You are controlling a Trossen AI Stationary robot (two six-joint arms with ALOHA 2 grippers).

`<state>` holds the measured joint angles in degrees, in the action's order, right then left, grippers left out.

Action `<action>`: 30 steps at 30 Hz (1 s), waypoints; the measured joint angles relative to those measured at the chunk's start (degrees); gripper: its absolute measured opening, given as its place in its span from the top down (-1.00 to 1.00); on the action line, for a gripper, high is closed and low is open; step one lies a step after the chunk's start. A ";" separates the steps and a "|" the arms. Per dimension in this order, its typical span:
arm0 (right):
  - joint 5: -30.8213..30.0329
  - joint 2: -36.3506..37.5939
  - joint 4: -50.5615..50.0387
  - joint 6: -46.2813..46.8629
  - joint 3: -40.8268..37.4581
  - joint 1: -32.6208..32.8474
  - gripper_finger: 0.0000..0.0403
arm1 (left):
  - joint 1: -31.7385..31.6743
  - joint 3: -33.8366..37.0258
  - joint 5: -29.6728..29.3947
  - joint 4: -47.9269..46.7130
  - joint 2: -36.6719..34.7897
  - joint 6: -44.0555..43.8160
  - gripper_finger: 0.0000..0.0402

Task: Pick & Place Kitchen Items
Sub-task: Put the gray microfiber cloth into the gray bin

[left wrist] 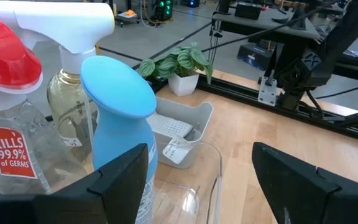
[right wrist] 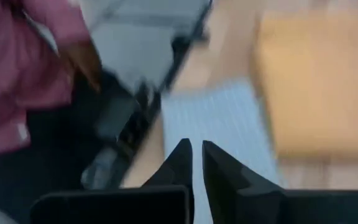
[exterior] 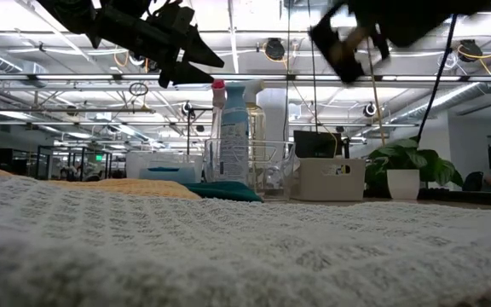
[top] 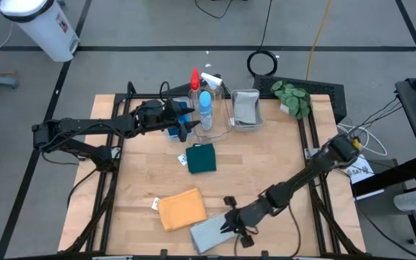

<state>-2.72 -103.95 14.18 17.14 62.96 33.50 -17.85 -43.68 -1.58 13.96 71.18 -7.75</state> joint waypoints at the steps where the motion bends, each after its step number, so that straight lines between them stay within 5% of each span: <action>1: 0.08 -1.35 -1.40 0.99 0.43 0.00 0.94 | 0.00 0.00 0.00 0.00 0.00 -0.02 -0.43; 10: 2.49 -4.97 -16.29 10.82 0.89 -0.87 1.00 | -0.02 0.00 0.00 0.00 0.01 0.00 -0.43; 25: -11.75 6.28 -44.38 16.57 0.81 -0.90 1.00 | -0.02 0.00 0.00 -0.02 0.02 0.00 -0.43; 30: -17.16 11.83 -45.32 19.83 0.78 -1.44 1.00 | -0.02 0.00 0.02 0.00 0.00 0.00 -0.43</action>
<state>-19.88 -92.12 -31.14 36.97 63.75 32.06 -17.87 -43.68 -1.56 13.96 71.18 -7.75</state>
